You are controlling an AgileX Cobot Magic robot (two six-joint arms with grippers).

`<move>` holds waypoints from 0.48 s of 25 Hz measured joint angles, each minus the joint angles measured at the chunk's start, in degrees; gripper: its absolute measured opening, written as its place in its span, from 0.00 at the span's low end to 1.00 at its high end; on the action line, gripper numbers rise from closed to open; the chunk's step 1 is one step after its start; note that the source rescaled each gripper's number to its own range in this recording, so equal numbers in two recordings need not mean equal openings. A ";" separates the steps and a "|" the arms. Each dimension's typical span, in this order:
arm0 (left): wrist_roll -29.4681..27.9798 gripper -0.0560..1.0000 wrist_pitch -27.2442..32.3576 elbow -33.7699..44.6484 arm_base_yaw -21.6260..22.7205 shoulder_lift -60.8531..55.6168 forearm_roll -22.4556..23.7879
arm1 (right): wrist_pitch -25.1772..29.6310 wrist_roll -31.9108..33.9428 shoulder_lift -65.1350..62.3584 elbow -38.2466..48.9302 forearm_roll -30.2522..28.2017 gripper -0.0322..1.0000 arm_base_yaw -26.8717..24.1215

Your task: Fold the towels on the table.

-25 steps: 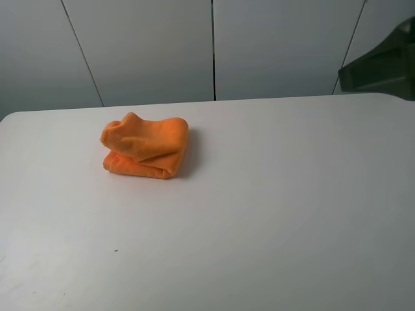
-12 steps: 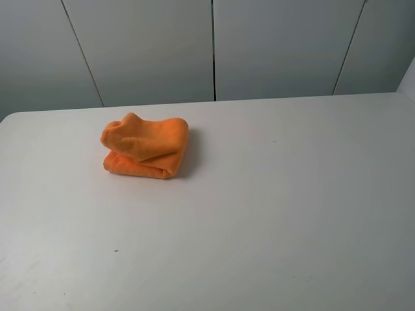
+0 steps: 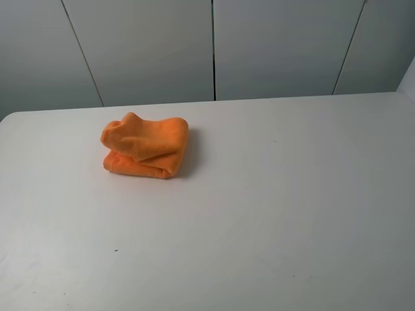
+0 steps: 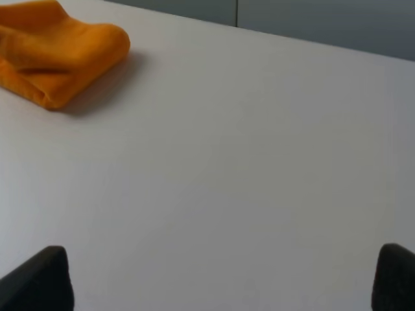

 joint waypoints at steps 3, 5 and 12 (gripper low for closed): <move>0.10 1.00 -0.24 0.47 0.00 0.00 -0.97 | -0.74 0.26 -0.13 0.23 0.00 1.00 0.00; 0.10 1.00 -0.24 0.47 0.00 0.00 -1.35 | -0.83 0.26 -0.13 0.23 0.11 1.00 0.00; 0.10 1.00 -0.24 0.47 0.00 0.00 -1.35 | -0.96 1.24 -0.28 0.30 0.30 1.00 -0.69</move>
